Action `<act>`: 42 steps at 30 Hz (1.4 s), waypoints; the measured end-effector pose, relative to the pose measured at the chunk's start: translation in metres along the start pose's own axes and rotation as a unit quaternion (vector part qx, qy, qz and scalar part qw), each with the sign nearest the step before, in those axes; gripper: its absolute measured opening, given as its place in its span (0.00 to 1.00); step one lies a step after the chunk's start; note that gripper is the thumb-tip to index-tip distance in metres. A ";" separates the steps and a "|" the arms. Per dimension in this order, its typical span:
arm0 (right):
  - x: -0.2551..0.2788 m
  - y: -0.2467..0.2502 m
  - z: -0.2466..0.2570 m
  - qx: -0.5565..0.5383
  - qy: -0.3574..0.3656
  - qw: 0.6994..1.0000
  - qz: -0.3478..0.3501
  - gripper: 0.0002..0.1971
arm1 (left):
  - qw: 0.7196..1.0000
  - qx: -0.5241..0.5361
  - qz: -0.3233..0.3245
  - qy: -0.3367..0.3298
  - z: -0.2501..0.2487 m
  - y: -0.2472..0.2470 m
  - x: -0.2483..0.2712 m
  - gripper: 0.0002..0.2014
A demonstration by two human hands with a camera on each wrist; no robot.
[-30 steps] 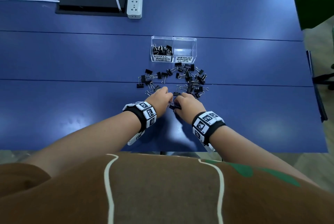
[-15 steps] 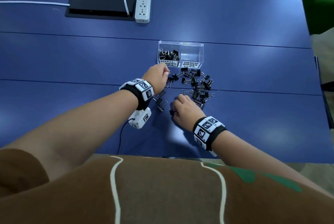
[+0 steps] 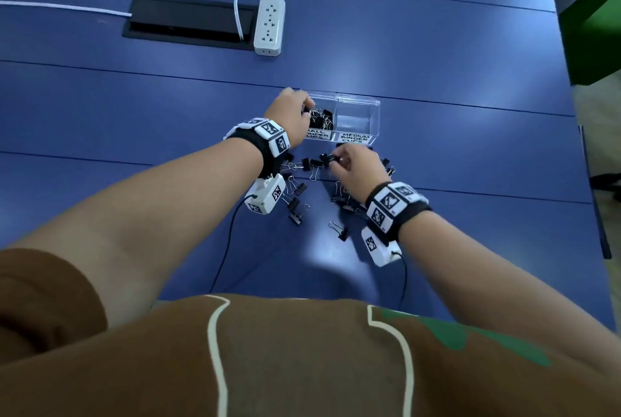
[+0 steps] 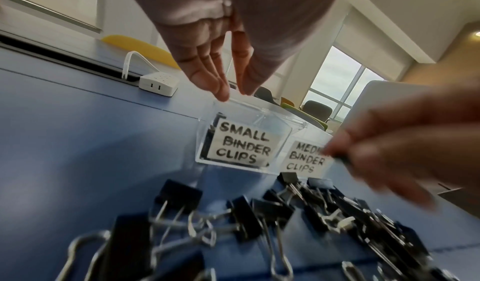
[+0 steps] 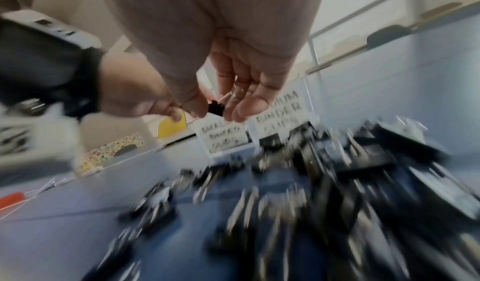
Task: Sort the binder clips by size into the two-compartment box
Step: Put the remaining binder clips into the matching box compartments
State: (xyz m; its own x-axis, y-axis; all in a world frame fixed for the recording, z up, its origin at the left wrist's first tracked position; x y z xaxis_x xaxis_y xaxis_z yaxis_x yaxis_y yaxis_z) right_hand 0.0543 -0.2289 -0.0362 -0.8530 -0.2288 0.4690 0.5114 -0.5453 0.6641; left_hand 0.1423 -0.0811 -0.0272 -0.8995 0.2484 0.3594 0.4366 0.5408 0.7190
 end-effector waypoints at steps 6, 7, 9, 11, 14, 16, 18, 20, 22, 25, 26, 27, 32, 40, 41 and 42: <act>-0.067 0.040 0.033 0.052 0.026 0.998 -0.023 0.14 | 0.998 -0.015 0.051 -0.036 0.002 -0.032 0.040 0.09; -0.072 0.039 0.035 0.068 0.027 0.997 -0.012 0.15 | 0.996 -0.025 0.071 -0.045 0.001 -0.041 0.046 0.09; -0.074 0.039 0.034 0.069 0.031 0.997 -0.009 0.16 | 0.992 -0.043 0.104 -0.064 0.000 -0.059 0.056 0.09; -0.066 0.042 0.024 0.040 0.033 0.998 -0.039 0.16 | 0.986 -0.059 0.137 -0.077 -0.002 -0.075 0.064 0.09; -0.043 0.045 -0.009 -0.005 0.008 0.997 -0.075 0.12 | 0.977 -0.088 0.178 -0.082 -0.007 -0.096 0.068 0.10; -0.026 0.038 -0.036 -0.027 -0.025 0.997 -0.068 0.09 | 0.973 -0.104 0.188 -0.084 -0.009 -0.105 0.067 0.12; -0.006 0.028 -0.059 -0.030 -0.056 0.997 -0.052 0.06 | 0.971 -0.104 0.197 -0.084 -0.010 -0.113 0.066 0.11; 0.012 0.019 -0.077 -0.029 -0.076 0.996 -0.040 0.04 | 0.969 -0.103 0.208 -0.078 -0.010 -0.119 0.065 0.11; 0.026 0.010 -0.091 -0.035 -0.083 0.995 -0.034 0.02 | 0.966 -0.112 0.219 -0.077 -0.007 -0.122 0.067 0.12; 0.040 -0.005 -0.104 -0.050 -0.091 0.994 -0.027 0.04 | 0.962 -0.137 0.222 -0.080 0.000 -0.120 0.071 0.12; 0.044 -0.010 -0.106 -0.055 -0.089 0.994 -0.022 0.06 | 0.961 -0.145 0.221 -0.082 0.002 -0.119 0.073 0.12; 0.047 -0.014 -0.106 -0.059 -0.087 0.994 -0.015 0.08 | 0.961 -0.151 0.216 -0.086 0.002 -0.117 0.075 0.12; 0.057 -0.006 -0.115 -0.104 -0.086 0.990 -0.040 0.09 | 0.961 -0.141 0.195 -0.135 -0.022 -0.123 0.081 0.08; 0.064 -0.001 -0.126 -0.083 -0.097 0.991 -0.041 0.05 | 0.952 -0.167 0.237 -0.101 -0.026 -0.137 0.080 0.07; 0.065 -0.004 -0.122 -0.064 -0.085 0.994 -0.027 0.05 | 0.948 -0.182 0.240 -0.098 -0.024 -0.135 0.082 0.08; 0.065 -0.007 -0.118 -0.050 -0.073 0.996 -0.015 0.05 | 0.945 -0.197 0.241 -0.096 -0.022 -0.132 0.083 0.08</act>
State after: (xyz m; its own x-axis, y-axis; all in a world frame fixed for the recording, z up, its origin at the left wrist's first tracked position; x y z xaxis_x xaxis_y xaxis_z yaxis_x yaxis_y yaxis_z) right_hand -0.0171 -0.3348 -0.0791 -0.8399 -0.0963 0.5341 0.4670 -0.6294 0.6210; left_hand 0.0105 -0.1497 -0.0796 -0.5637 0.5521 0.6144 0.7346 -0.0050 0.6785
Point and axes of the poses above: each hand's wrist, its own x-axis away from the middle knuckle, its own y-axis out of the back of the hand, z = x × y, the point moved 5 cm from there along -x, towards the middle knuckle, and after that the axes turned 12 degrees about z, right-handed, at the moved point
